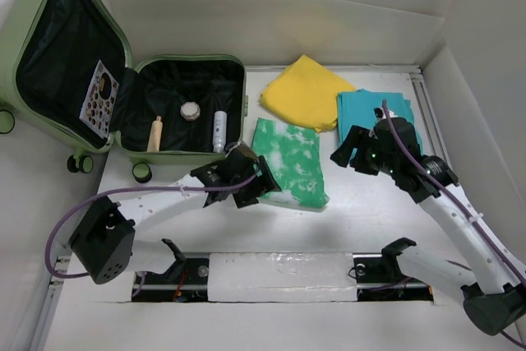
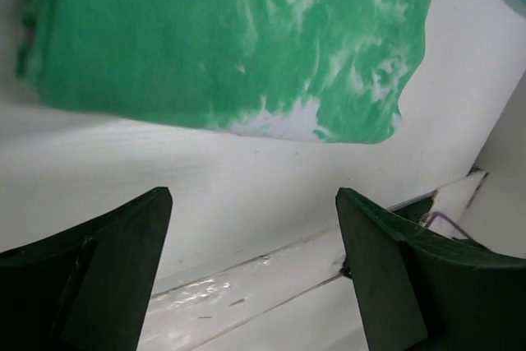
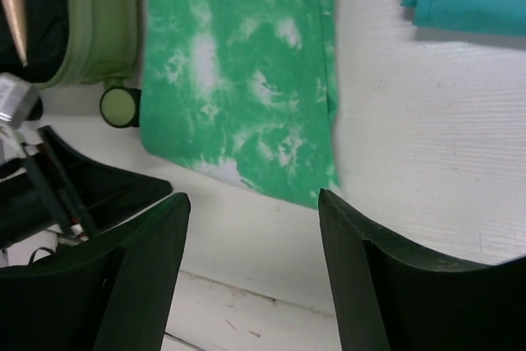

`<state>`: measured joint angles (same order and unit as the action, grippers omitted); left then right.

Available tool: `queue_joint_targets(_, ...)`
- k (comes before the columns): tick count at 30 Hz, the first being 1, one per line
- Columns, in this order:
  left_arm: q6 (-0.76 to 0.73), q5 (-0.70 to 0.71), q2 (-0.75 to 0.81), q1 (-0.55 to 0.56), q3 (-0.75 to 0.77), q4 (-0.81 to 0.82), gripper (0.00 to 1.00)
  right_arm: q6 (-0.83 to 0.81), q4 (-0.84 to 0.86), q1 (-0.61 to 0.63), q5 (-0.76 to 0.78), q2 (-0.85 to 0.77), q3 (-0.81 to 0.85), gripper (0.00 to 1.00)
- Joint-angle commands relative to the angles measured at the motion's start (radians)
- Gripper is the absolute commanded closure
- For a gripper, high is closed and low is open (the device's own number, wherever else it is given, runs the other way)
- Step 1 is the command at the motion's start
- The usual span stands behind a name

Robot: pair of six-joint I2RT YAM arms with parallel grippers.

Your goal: Pack the luggage

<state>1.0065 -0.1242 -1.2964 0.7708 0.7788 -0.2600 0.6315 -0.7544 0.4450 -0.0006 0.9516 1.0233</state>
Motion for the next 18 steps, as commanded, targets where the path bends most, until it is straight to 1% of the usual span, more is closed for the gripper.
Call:
queue_joint_targets(1,0.287,0.104,0.045,0.083,-0.065,0.148,0.22,-0.024,-0.013,0.027,0.011,-0.057,0.05,0.3)
queue_joint_targets(2,0.358,0.17,0.045,0.154,-0.081,0.162,0.22,-0.024,-0.013,0.041,-0.007,-0.069,0.05,0.3)
queue_joint_targets(4,0.492,0.219,0.045,0.217,-0.104,0.186,0.22,-0.024,-0.025,0.064,-0.068,-0.111,0.05,0.3)
queue_joint_targets(5,0.614,0.3,0.034,0.281,-0.104,0.186,0.22,-0.024,-0.034,0.075,-0.081,-0.129,0.05,0.3)
queue_joint_targets(6,0.667,0.346,0.016,0.313,-0.104,0.186,0.22,-0.024,-0.034,0.099,-0.081,-0.151,0.05,0.3)
queue_joint_targets(8,0.775,0.426,-0.013,0.364,-0.084,0.157,0.21,-0.024,-0.022,0.109,-0.081,-0.207,0.014,0.29)
queue_joint_targets(9,0.825,0.451,-0.059,0.384,-0.075,0.157,0.21,-0.033,-0.031,0.122,-0.081,-0.221,0.014,0.29)
queue_joint_targets(10,0.902,0.451,-0.085,0.398,-0.056,0.157,0.21,-0.042,-0.045,0.123,-0.102,-0.231,0.014,0.29)
queue_joint_targets(12,0.955,0.46,-0.169,0.41,-0.035,0.157,0.21,-0.055,-0.071,0.133,-0.102,-0.264,0.024,0.29)
queue_joint_targets(14,1.036,0.46,-0.223,0.41,0.005,0.121,0.21,-0.055,-0.082,0.142,-0.102,-0.29,0.034,0.29)
queue_joint_targets(16,1.084,0.469,-0.286,0.41,0.025,0.084,0.21,-0.064,-0.097,0.143,-0.102,-0.323,0.034,0.29)
queue_joint_targets(17,1.116,0.469,-0.299,0.41,0.025,0.05,0.21,-0.064,-0.109,0.143,-0.102,-0.323,0.044,0.29)
queue_joint_targets(18,1.156,0.48,-0.299,0.42,0.025,0.05,0.22,-0.064,-0.123,0.143,-0.113,-0.333,0.044,0.29)
